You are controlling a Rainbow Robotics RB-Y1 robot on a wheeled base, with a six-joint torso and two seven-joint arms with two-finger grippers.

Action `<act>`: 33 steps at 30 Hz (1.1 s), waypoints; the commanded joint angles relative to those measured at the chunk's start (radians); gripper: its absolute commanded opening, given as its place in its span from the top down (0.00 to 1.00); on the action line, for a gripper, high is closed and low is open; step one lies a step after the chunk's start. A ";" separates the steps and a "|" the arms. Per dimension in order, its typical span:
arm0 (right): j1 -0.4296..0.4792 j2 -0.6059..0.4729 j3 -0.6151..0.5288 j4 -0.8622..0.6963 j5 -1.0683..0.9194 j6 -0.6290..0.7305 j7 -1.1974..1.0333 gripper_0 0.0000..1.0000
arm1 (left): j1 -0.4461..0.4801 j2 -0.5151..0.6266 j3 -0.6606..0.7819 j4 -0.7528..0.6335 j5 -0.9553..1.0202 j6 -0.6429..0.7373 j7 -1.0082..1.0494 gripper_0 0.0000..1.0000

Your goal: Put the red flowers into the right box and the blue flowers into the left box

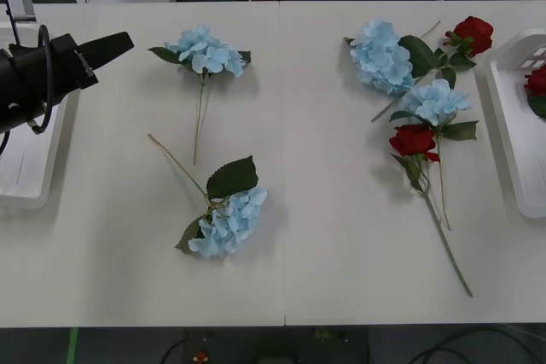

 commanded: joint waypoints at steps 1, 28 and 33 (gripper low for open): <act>-0.040 0.066 -0.025 0.074 0.144 -0.068 -0.012 1.00 | 0.014 -0.013 0.048 -0.006 -0.005 -0.001 0.053 0.00; -0.070 0.173 -0.025 0.205 0.259 -0.167 0.004 0.09 | -0.026 0.127 -0.071 0.134 0.261 -0.107 -0.147 0.00; -0.146 0.140 -0.031 0.196 0.088 -0.034 0.120 0.00 | -0.049 0.108 -0.082 0.100 0.259 -0.359 -0.147 0.00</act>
